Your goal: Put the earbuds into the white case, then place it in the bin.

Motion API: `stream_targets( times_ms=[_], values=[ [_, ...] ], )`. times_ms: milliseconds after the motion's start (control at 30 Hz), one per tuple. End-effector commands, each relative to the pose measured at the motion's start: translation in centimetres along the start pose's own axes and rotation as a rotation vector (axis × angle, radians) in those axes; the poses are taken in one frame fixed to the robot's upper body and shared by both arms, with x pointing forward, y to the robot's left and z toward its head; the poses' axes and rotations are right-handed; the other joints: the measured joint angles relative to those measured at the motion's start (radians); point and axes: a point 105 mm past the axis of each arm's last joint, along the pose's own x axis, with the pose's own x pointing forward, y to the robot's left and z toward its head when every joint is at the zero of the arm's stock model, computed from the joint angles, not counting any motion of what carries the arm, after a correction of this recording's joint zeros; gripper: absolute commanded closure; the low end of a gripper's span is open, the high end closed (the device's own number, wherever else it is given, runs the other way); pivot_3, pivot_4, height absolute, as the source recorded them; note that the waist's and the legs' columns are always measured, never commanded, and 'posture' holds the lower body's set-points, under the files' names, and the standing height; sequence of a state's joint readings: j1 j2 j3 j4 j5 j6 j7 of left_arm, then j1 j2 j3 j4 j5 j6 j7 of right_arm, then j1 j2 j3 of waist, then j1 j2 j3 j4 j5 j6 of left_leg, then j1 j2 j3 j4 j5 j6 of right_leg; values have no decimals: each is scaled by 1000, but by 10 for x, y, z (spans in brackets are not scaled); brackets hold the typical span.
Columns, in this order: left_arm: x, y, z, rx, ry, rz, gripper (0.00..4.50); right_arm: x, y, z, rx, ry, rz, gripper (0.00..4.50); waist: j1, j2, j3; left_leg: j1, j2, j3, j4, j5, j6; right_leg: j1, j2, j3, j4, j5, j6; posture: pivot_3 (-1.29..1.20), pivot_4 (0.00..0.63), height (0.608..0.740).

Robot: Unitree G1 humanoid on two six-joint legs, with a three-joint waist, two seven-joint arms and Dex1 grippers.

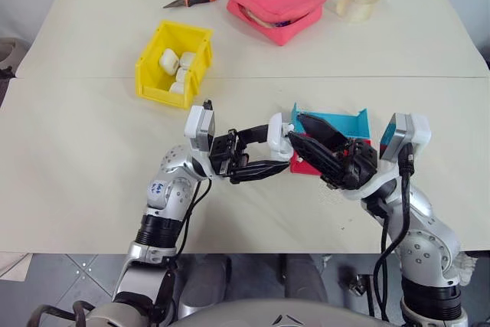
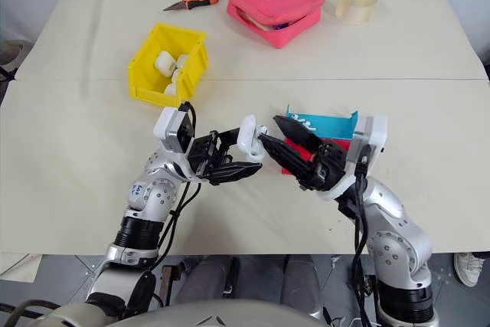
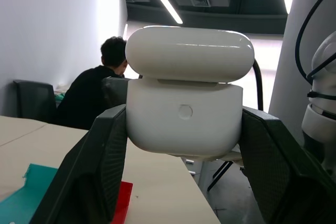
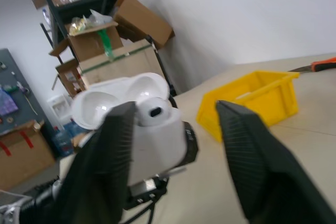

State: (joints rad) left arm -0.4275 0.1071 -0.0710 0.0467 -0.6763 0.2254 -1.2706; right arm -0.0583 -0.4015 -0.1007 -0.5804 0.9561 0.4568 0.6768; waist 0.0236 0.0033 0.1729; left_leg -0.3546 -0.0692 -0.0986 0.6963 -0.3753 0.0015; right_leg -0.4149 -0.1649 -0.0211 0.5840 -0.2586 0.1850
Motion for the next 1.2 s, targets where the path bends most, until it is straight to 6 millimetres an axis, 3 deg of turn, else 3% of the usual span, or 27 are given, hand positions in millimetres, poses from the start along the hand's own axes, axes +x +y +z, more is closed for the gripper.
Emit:
stream_targets(
  times_ms=[33, 100, 167, 333, 500, 733, 900, 1067, 1200],
  values=[
    [13, -4, 14, 62, -49, -57, 1719, -1, 7, 5, -23, 32, 50, 625, 0, 0, 0, 0, 0, 0, 0, 0, 0, 0, 0, 0, 0, 0, 0, 0, 150, 740],
    [9, -2, 12, 70, -43, -40, 1719, -12, 4, 14, -89, 71, 32, 32, 3, 0, 0, 0, 0, 0, 0, 0, 0, 0, 0, 0, 0, 0, 0, 0, 150, 740],
    [5, 0, 11, 85, -31, -23, 1719, -25, -1, 19, -151, 126, 4, 32, 4, 0, 0, 0, 0, 0, 0, 0, 1, 0, 0, 0, -1, 0, 0, 0, 150, 740],
    [-14, 2, 8, 131, 19, 29, 1719, -84, -30, 26, -393, 379, -129, 32, 6, 0, 0, 0, -1, 3, 0, -2, 3, 1, 0, 0, -3, 0, 0, 0, 150, 740],
    [-32, 2, 8, 169, 56, 89, 1719, -133, -58, 39, -503, 496, -253, 32, 1, 0, 0, 1, 0, 11, 0, -2, 3, 2, 0, 0, -2, 0, 0, 0, 150, 740],
    [-49, 6, 14, 238, 68, 189, 1719, -171, -81, 45, -569, 608, -325, 32, 1, 0, 0, 1, 0, 11, 0, -2, 3, 2, 0, 1, -2, 0, 1, 0, 150, 740],
    [-50, 5, 13, 264, 62, 219, 1719, -157, -94, 46, -584, 626, -258, 32, -1, 0, 0, 2, 1, 7, 0, -2, 3, 2, 0, 2, -3, 0, 1, 0, 150, 740],
    [-46, 3, 12, 279, 48, 231, 1719, -107, -99, 50, -543, 657, -118, 32, -1, 1, 1, 2, 2, 5, 0, -1, 1, 2, 0, 1, -3, 0, 1, 0, 150, 740],
    [-43, 4, 12, 280, 37, 228, 1719, -66, -131, 45, -498, 868, -150, 32, -7, 2, 1, 1, 2, 5, 1, -2, 1, 1, 0, 2, -3, 1, 1, 0, 150, 740]
  ],
)
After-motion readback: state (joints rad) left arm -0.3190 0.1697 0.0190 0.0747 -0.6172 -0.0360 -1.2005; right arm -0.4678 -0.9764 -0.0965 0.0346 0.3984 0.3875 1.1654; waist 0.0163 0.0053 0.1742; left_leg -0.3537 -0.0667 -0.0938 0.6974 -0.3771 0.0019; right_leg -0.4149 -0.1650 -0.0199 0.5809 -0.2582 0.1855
